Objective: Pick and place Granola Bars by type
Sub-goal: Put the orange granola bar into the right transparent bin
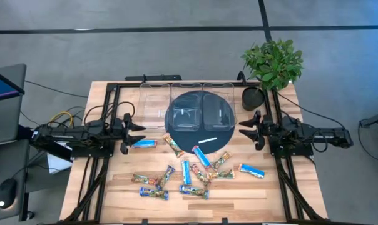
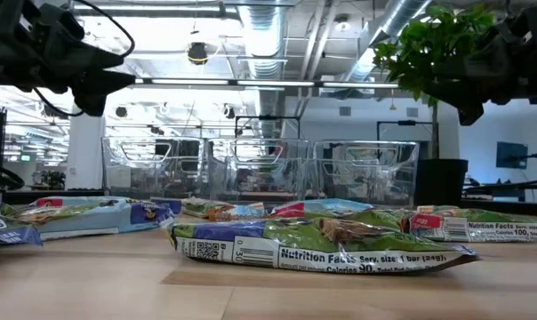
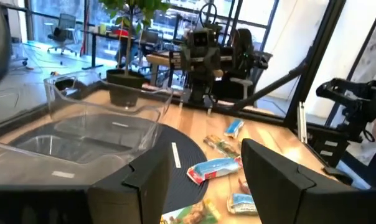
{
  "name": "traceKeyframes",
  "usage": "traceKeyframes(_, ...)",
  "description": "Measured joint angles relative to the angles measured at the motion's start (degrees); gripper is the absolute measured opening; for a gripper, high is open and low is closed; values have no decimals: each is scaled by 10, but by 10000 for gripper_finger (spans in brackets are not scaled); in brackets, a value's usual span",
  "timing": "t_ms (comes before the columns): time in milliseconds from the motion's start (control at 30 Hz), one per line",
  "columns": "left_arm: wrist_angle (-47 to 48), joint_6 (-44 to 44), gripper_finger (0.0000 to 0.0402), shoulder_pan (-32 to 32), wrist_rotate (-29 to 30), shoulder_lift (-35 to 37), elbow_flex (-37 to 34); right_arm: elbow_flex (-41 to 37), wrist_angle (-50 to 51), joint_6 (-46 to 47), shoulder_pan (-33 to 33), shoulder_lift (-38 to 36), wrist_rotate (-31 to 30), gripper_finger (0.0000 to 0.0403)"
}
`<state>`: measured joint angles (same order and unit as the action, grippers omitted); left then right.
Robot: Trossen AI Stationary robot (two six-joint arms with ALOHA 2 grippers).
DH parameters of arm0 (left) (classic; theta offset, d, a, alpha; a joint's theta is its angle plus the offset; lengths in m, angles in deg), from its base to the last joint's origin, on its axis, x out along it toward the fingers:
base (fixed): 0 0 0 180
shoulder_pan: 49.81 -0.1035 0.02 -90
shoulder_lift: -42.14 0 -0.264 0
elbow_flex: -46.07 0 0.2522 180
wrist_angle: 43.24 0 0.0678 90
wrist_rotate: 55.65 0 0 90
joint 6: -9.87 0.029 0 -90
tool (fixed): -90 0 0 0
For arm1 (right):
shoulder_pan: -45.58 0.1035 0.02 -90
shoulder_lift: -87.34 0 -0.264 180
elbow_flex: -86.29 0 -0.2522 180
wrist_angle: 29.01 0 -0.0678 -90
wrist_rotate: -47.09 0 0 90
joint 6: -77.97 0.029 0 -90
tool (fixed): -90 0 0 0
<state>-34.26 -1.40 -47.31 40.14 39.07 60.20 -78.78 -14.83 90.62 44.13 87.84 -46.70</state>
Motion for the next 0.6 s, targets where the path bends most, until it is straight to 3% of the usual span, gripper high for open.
traceKeyframes(200, 12, 9, 190, 0, 5, 0, 0, 0, -11, -6, 6, 3, -9, 182)
traceKeyframes(300, -5, 18, 190, 0, 59, -1, 0, 0, -42, -10, 6, 3, -5, 182)
traceKeyframes(400, -24, 15, 190, 0, 92, 0, 0, 0, -98, -40, 7, 3, 40, 182)
traceKeyframes(600, -38, 59, 190, 0, 70, 0, 0, 33, -139, -113, 8, 65, 99, 182)
